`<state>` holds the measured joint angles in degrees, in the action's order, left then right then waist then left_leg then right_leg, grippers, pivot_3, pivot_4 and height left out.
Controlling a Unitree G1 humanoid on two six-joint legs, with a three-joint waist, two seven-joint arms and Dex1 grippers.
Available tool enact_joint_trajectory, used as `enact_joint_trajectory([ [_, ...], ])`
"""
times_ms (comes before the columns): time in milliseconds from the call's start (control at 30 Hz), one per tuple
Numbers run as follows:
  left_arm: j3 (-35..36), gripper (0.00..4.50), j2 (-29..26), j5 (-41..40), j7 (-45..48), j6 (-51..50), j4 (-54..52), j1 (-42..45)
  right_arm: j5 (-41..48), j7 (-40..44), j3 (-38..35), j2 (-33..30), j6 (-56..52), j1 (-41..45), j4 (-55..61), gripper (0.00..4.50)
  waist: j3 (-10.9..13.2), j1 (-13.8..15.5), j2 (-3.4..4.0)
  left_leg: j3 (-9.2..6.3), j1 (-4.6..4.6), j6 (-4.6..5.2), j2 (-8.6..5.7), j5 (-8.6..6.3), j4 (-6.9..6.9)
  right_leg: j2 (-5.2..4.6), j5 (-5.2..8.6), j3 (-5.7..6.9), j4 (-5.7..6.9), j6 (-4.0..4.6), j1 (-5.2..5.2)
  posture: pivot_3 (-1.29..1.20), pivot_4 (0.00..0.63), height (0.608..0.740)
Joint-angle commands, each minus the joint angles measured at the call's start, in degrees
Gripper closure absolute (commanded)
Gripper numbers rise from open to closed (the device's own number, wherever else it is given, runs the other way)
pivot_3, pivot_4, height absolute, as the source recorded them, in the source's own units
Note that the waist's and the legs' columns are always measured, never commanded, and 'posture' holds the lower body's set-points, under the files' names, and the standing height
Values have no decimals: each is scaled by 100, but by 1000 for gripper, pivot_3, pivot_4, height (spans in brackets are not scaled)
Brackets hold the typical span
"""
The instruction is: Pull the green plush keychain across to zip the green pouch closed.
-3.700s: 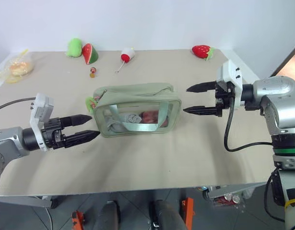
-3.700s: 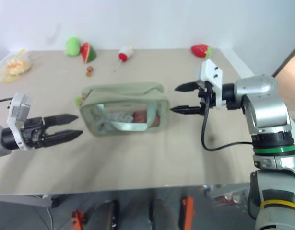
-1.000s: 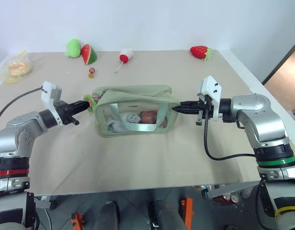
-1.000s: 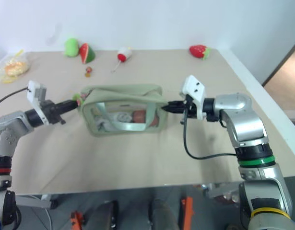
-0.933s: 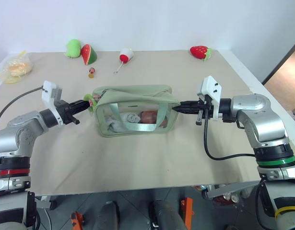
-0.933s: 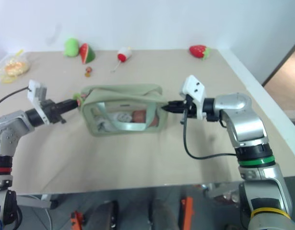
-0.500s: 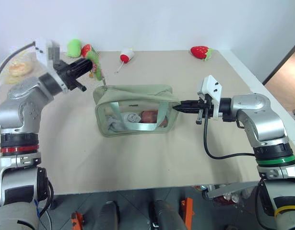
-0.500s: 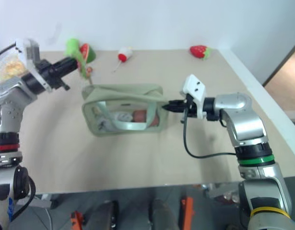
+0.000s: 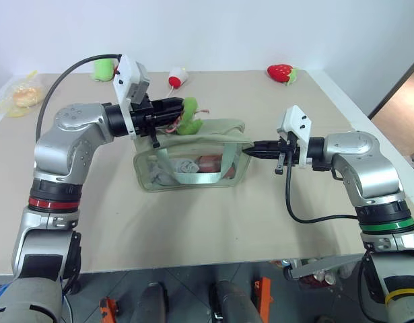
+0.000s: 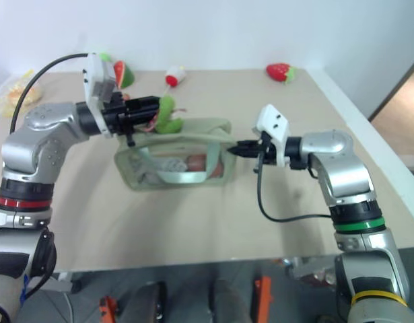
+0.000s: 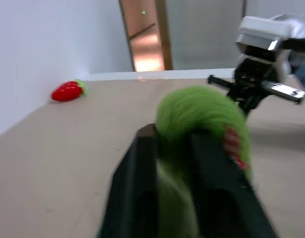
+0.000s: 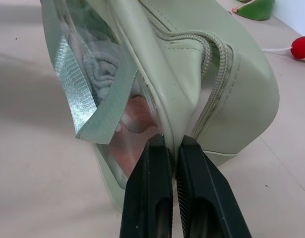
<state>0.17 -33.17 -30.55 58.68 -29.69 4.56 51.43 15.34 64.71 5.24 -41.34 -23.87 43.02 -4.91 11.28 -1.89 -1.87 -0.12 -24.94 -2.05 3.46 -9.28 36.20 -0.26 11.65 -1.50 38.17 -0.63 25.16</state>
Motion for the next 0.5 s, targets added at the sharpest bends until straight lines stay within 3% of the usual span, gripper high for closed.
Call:
enact_joint_trajectory([
  [33, 207, 2331, -147, -19, -5, -3, -171, 22, -15, -68, -115, -66, 22, 13, 145, 4500, 0, 2, 0, 0, 0, 0, 0, 0, 0, 0, 0, 0, 0, 0, 0, 0, 150, 740],
  [233, 224, 177, -340, 137, 49, 110, -121, -58, -28, -74, -76, -18, 41, 81, 96, 4500, 0, 3, 0, 0, -1, 0, 0, 0, 2, 0, 0, 0, 0, 0, 0, 0, 150, 740],
  [500, 307, 45, -999, 52, 445, -166, -417, -518, -38, -54, -52, 21, 64, 128, 64, 4500, 0, -19, 1, 0, -1, 0, 1, 0, 0, 0, 1, 0, 0, 1, 2, 0, 150, 740],
])
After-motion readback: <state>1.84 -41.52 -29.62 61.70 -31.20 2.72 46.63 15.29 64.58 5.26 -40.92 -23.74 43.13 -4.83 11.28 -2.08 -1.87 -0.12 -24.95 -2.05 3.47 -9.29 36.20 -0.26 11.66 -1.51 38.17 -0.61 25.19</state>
